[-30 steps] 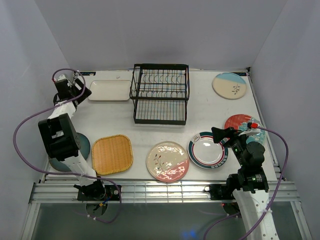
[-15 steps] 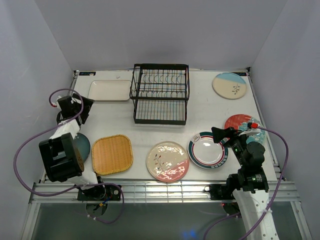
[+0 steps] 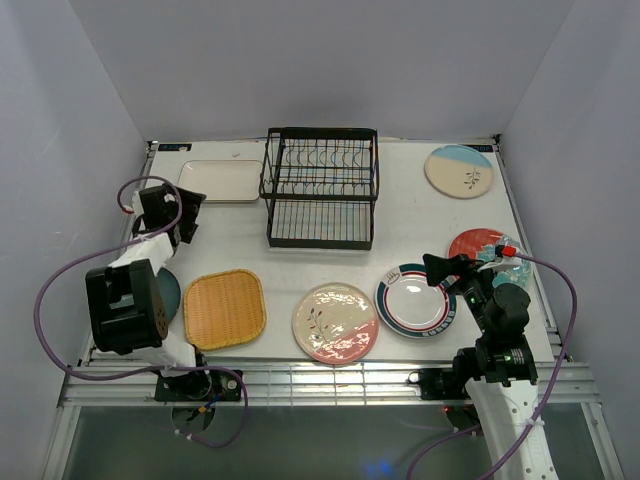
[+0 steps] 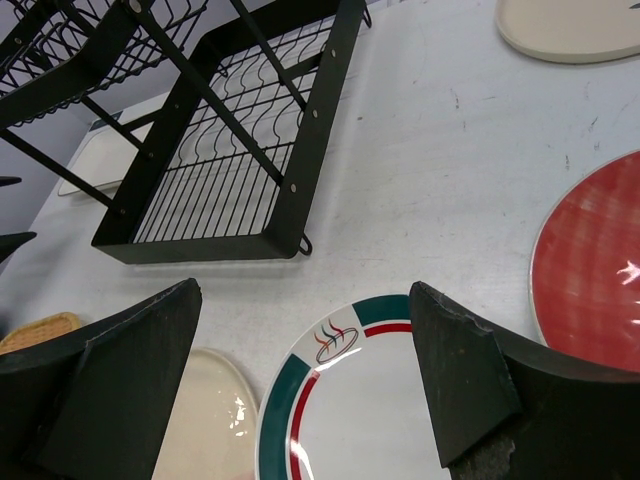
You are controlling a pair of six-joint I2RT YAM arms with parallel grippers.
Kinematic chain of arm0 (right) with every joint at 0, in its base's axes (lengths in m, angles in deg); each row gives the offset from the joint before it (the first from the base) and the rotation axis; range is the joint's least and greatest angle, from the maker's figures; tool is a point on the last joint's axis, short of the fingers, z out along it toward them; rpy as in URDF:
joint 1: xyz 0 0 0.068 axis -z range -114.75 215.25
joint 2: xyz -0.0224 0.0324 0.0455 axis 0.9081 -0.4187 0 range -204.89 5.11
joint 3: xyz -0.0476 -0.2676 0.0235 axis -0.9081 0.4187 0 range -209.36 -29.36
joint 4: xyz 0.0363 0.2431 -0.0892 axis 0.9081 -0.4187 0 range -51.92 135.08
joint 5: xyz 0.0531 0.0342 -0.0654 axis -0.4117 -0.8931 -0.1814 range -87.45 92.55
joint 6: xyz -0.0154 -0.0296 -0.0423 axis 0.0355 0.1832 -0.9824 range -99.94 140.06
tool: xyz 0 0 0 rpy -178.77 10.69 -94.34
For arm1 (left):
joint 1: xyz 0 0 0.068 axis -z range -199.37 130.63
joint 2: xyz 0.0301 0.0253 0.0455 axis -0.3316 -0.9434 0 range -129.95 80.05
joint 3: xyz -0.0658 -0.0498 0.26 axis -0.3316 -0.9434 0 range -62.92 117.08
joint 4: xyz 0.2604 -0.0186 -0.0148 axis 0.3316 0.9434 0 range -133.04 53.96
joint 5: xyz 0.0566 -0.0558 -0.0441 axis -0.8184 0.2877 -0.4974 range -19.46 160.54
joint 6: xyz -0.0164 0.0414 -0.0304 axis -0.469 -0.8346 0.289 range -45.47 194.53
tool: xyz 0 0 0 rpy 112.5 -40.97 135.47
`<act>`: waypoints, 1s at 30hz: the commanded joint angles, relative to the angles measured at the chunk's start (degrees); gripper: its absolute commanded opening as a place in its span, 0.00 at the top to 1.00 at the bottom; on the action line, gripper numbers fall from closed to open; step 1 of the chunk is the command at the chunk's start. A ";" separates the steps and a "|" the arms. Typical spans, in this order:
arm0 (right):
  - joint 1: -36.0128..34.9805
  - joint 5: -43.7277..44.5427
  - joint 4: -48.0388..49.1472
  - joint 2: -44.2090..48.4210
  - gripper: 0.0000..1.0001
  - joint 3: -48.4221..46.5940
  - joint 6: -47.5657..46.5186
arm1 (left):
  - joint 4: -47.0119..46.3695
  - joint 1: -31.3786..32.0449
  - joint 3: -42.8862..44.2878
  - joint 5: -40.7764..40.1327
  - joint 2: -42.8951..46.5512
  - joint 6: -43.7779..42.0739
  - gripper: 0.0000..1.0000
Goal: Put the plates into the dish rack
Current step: Pick up the plate at the center of the board.
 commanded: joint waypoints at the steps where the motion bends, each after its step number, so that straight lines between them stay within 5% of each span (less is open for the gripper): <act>1: -0.17 -0.72 2.42 0.71 0.10 0.25 0.15 | 2.51 2.27 3.53 -4.85 -1.81 2.28 0.02; 30: -0.17 -1.07 2.69 0.71 0.10 0.52 0.42 | -3.89 3.85 14.17 -5.47 -22.99 14.41 0.27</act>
